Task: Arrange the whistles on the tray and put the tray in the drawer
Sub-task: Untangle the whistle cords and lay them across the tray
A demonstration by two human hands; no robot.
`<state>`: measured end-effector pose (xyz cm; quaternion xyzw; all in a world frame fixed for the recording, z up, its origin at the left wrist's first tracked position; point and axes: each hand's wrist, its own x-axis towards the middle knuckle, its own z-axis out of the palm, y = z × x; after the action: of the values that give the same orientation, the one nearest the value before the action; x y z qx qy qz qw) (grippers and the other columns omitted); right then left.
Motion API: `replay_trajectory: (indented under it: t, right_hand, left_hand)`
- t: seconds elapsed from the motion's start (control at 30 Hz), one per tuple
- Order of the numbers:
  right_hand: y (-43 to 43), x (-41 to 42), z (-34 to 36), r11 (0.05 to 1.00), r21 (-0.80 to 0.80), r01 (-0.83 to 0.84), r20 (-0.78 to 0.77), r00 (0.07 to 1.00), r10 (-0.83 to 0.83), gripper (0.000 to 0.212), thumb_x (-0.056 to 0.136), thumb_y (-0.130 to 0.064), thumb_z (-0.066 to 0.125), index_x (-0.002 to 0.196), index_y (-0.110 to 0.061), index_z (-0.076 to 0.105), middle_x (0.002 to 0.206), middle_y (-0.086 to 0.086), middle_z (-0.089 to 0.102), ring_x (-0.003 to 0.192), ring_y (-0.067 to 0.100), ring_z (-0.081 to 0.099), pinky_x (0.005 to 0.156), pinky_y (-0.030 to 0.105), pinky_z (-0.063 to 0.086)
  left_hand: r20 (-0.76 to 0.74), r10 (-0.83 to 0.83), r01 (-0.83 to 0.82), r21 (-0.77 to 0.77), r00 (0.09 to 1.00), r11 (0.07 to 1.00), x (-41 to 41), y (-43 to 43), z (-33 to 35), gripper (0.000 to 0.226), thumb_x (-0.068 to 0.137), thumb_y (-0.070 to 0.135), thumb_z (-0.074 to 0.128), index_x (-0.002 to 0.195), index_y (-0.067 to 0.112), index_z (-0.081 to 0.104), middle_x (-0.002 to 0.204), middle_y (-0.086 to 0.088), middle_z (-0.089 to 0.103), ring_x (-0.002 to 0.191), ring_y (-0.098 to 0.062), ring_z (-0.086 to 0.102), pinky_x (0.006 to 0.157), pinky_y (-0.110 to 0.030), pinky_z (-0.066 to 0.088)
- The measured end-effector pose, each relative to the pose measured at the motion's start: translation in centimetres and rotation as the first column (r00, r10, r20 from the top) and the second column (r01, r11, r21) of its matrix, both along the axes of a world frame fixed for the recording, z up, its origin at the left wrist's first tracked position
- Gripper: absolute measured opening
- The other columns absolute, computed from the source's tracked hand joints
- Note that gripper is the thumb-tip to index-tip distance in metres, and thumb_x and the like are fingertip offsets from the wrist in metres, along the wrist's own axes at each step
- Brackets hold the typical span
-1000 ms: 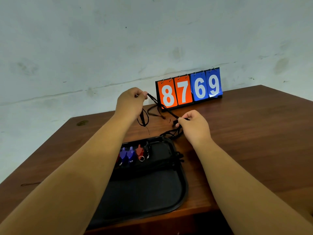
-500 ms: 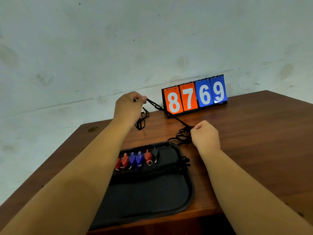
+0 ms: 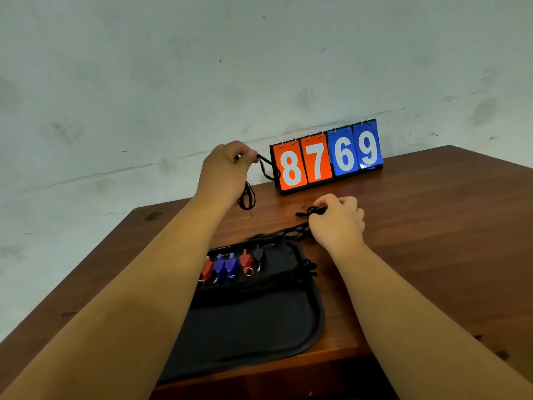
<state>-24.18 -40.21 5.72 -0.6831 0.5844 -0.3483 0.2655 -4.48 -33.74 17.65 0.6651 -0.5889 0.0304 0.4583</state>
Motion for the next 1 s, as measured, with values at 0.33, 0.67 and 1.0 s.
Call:
replay_trajectory:
  t: [0.33,0.67,1.0]
  right_hand:
    - [1.4,1.1,0.8,0.937,-0.145,-0.319,0.582,0.738,0.341,0.047,0.103,-0.049,0.070,0.148,-0.036,0.063,0.124,-0.020,0.072,0.126,0.001,0.063,0.108,0.032,0.052]
    - [0.7,1.3,0.5,0.980,-0.082,-0.179,0.586,0.787,0.193,0.018,0.112,-0.028,0.055,0.108,-0.025,0.073,0.096,-0.009,0.080,0.096,0.009,0.074,0.086,0.028,0.058]
    - [0.3,0.5,0.0,0.994,-0.029,-0.103,0.523,0.846,0.103,0.011,0.110,-0.029,0.061,0.111,-0.031,0.072,0.100,-0.008,0.077,0.097,0.009,0.074,0.086,0.031,0.063]
  left_hand:
    - [0.038,-0.090,0.084,0.137,0.995,0.987,-1.7,-0.7,-2.0,0.019,0.109,0.035,0.064,0.100,0.027,0.079,0.089,0.017,0.065,0.085,-0.004,0.059,0.074,-0.024,0.044]
    - [-0.098,-0.044,0.061,0.183,0.994,0.981,-0.2,-0.1,-2.8,0.027,0.103,0.045,0.070,0.105,0.021,0.083,0.103,0.008,0.077,0.098,-0.008,0.068,0.086,-0.028,0.049]
    - [-0.391,0.139,-0.081,0.161,0.910,0.984,5.4,4.3,-1.4,0.049,0.103,0.020,0.041,0.141,0.026,0.071,0.144,-0.007,0.067,0.126,-0.034,0.066,0.108,-0.044,0.055]
